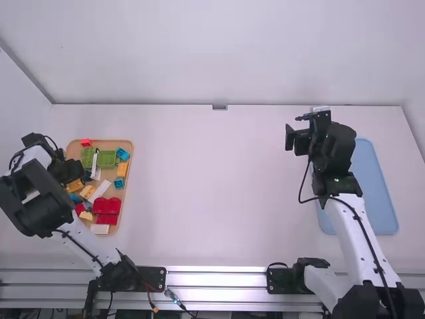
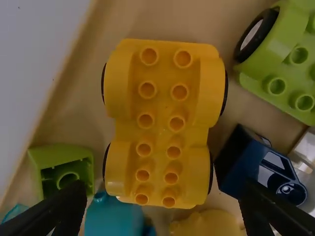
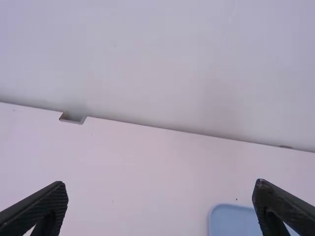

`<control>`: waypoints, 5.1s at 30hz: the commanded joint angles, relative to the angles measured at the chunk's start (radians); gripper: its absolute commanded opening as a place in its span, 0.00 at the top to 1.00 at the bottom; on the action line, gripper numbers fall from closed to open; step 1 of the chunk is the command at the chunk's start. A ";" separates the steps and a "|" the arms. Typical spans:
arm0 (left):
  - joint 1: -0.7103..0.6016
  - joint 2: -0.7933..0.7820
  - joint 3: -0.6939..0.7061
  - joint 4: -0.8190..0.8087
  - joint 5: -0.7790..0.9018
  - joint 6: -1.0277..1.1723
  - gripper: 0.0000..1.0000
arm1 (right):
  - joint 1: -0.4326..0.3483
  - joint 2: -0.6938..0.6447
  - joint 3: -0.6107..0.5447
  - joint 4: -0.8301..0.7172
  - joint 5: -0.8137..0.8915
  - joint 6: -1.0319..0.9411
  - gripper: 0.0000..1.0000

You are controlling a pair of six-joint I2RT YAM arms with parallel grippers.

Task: Assemble lego blocks to make yellow taxi

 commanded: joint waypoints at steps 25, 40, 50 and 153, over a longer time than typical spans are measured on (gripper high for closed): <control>0.011 0.010 -0.048 0.146 -0.095 -0.031 0.20 | -0.001 0.023 0.041 -0.002 -0.006 0.003 0.01; 0.013 0.010 -0.105 0.154 -0.007 0.136 0.20 | 0.034 0.079 0.041 0.067 -0.006 0.002 0.01; 0.016 0.010 -0.161 0.224 0.000 0.120 0.19 | 0.032 0.079 0.041 0.074 -0.006 0.036 0.01; -1.192 -0.190 0.031 -0.309 0.096 0.753 0.01 | 0.011 0.079 0.041 -0.003 -0.006 0.036 0.01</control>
